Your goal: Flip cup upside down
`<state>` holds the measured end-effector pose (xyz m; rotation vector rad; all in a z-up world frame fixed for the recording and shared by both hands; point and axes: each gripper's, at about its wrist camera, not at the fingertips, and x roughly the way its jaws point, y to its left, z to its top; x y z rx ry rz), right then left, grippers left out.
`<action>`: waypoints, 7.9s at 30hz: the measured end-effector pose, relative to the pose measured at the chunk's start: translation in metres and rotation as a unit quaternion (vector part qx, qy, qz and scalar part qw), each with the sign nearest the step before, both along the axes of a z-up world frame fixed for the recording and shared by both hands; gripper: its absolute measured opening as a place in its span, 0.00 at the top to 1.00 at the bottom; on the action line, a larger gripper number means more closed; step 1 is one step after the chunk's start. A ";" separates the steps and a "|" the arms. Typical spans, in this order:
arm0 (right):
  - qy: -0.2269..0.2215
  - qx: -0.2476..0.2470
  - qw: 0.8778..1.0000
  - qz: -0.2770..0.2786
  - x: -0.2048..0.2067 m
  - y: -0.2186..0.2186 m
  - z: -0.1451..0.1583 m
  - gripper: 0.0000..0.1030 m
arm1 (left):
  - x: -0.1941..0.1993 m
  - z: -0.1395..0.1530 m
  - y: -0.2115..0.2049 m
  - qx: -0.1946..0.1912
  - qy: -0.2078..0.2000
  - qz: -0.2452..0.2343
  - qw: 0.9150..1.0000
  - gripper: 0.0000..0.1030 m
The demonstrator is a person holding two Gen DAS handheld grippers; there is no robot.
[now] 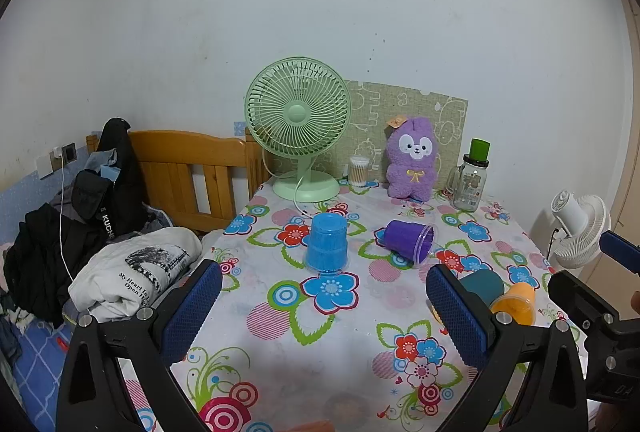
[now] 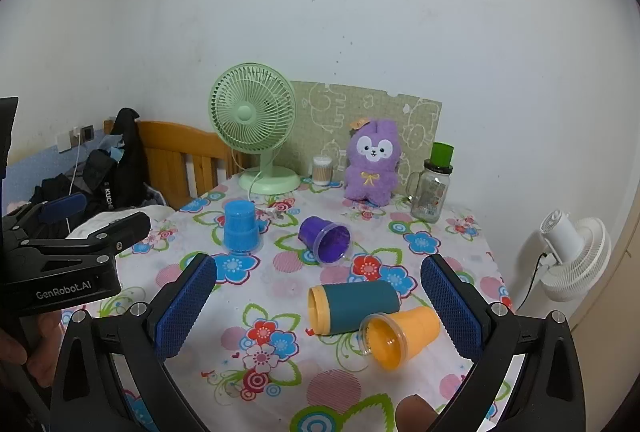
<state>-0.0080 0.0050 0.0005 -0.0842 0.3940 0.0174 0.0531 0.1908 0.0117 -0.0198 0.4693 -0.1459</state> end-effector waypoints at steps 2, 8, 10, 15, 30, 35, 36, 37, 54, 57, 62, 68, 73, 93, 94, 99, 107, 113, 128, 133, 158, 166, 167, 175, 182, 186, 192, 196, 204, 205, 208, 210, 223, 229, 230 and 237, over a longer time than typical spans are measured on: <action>0.001 0.000 1.000 0.001 0.000 0.000 -0.001 0.00 | 0.000 -0.001 0.001 0.000 0.003 0.000 1.000 0.00; 0.002 0.000 1.000 0.001 0.000 0.000 0.000 0.00 | 0.001 -0.003 0.000 -0.002 0.008 0.001 1.000 0.00; 0.002 0.000 1.000 0.002 0.000 0.000 0.000 0.00 | 0.001 -0.003 0.000 -0.002 0.009 0.002 1.000 0.00; 0.004 -0.001 1.000 0.003 0.001 0.000 -0.001 0.00 | 0.001 -0.004 0.000 -0.002 0.008 0.003 1.000 0.00; 0.006 -0.001 1.000 0.004 0.002 0.003 -0.001 0.00 | 0.000 -0.011 0.002 -0.006 0.016 0.005 1.000 0.00; 0.011 -0.002 1.000 0.005 0.005 0.005 -0.003 0.00 | 0.002 -0.013 0.003 -0.008 0.022 0.006 1.000 0.00; 0.013 -0.003 1.000 0.006 0.006 0.005 -0.003 0.00 | 0.003 -0.013 0.003 -0.008 0.023 0.006 1.000 0.00; 0.015 -0.003 1.000 0.006 0.007 0.005 -0.004 0.00 | 0.002 -0.014 0.004 -0.010 0.025 0.006 1.000 0.00; 0.116 -0.014 0.993 0.026 0.082 -0.003 -0.027 0.00 | 0.051 -0.051 0.008 -0.012 0.121 0.020 0.992 0.00; 0.138 -0.031 0.989 0.033 0.107 -0.003 -0.032 0.00 | 0.067 -0.055 0.008 -0.013 0.135 0.021 0.991 0.00; 0.175 -0.051 0.982 0.047 0.152 -0.005 -0.043 0.00 | 0.098 -0.063 0.005 -0.009 0.161 0.021 0.987 0.00; 0.211 -0.056 0.975 0.049 0.203 -0.008 -0.055 0.00 | 0.129 -0.072 0.001 -0.005 0.182 0.026 0.983 0.00; 0.245 -0.051 0.966 0.061 0.244 -0.011 -0.066 0.00 | 0.154 -0.076 -0.006 0.003 0.192 0.025 0.981 0.00; 0.367 -0.098 0.918 0.109 0.354 -0.010 -0.136 0.04 | 0.204 -0.097 -0.016 0.006 0.226 0.031 0.974 0.00; 0.369 -0.101 0.917 0.113 0.356 -0.009 -0.138 0.09 | 0.203 -0.096 -0.017 0.006 0.225 0.028 0.974 0.00; 0.372 -0.105 0.914 0.120 0.357 -0.006 -0.139 0.25 | 0.201 -0.095 -0.019 0.007 0.224 0.026 0.974 0.00; 0.345 -0.090 0.927 0.116 0.339 -0.006 -0.116 0.26 | 0.192 -0.089 -0.016 0.002 0.220 0.024 0.975 0.00; 0.332 -0.090 0.932 0.117 0.316 0.000 -0.097 0.26 | 0.179 -0.083 -0.015 -0.001 0.215 0.020 0.976 0.00; 0.316 -0.107 0.933 0.134 0.249 0.029 -0.073 0.26 | 0.126 -0.074 -0.001 -0.005 0.207 0.017 0.978 0.00; 0.319 -0.107 0.932 0.132 0.225 0.037 -0.076 0.26 | 0.106 -0.081 0.005 -0.005 0.217 0.017 0.976 0.00; 0.344 0.037 0.938 0.002 0.125 0.040 -0.115 0.26 | 0.026 -0.111 0.009 0.001 0.250 -0.008 0.968 0.00; 0.363 0.059 0.930 -0.010 0.112 0.043 -0.134 0.26 | 0.019 -0.116 0.003 0.005 0.255 -0.014 0.967 0.00; 0.365 0.062 0.929 -0.009 0.112 0.045 -0.136 0.26 | 0.018 -0.117 0.003 0.004 0.257 -0.015 0.966 0.00; 0.366 0.052 0.929 -0.015 0.114 0.055 -0.142 0.21 | 0.013 -0.124 0.001 0.017 0.266 -0.016 0.964 0.00; 0.355 0.043 0.934 -0.006 0.113 0.058 -0.131 0.14 | 0.014 -0.117 0.008 0.011 0.260 -0.011 0.965 0.00; 0.347 0.043 0.937 0.001 0.110 0.058 -0.124 0.14 | 0.013 -0.111 0.007 0.018 0.251 -0.009 0.968 0.00; 0.319 0.029 0.947 -0.007 0.104 0.048 -0.105 0.14 | 0.015 -0.103 0.003 0.019 0.246 -0.012 0.969 0.00; 0.292 0.030 0.956 -0.016 0.095 0.032 -0.086 0.14 | 0.020 -0.090 -0.001 0.016 0.235 -0.012 0.972 0.00; 0.239 0.031 0.969 -0.051 0.080 -0.015 -0.054 0.06 | 0.036 -0.066 -0.032 0.020 0.217 -0.036 0.975 0.00; 0.237 0.039 0.969 -0.054 0.079 -0.024 -0.052 0.06 | 0.038 -0.064 -0.037 0.018 0.216 -0.041 0.975 0.00; 0.230 0.051 0.969 -0.073 0.077 -0.049 -0.048 0.06 | 0.044 -0.060 -0.054 0.021 0.214 -0.053 0.975 0.00; 0.227 0.057 0.968 -0.088 0.075 -0.064 -0.047 0.06 | 0.047 -0.060 -0.066 0.028 0.214 -0.059 0.975 0.00; 0.249 0.078 0.958 -0.115 0.063 -0.115 -0.075 0.06 | 0.080 -0.085 -0.110 0.049 0.256 -0.062 0.964 0.00; 0.255 0.083 0.958 -0.104 0.065 -0.115 -0.084 0.06 | 0.092 -0.110 -0.110 0.033 0.312 -0.053 0.948 0.00; 0.256 0.084 0.958 -0.102 0.065 -0.115 -0.085 0.06 | 0.094 -0.113 -0.109 0.029 0.321 -0.051 0.945 0.00; 0.258 0.083 0.958 -0.089 0.069 -0.112 -0.088 0.06 | 0.102 -0.127 -0.106 0.012 0.351 -0.042 0.935 0.03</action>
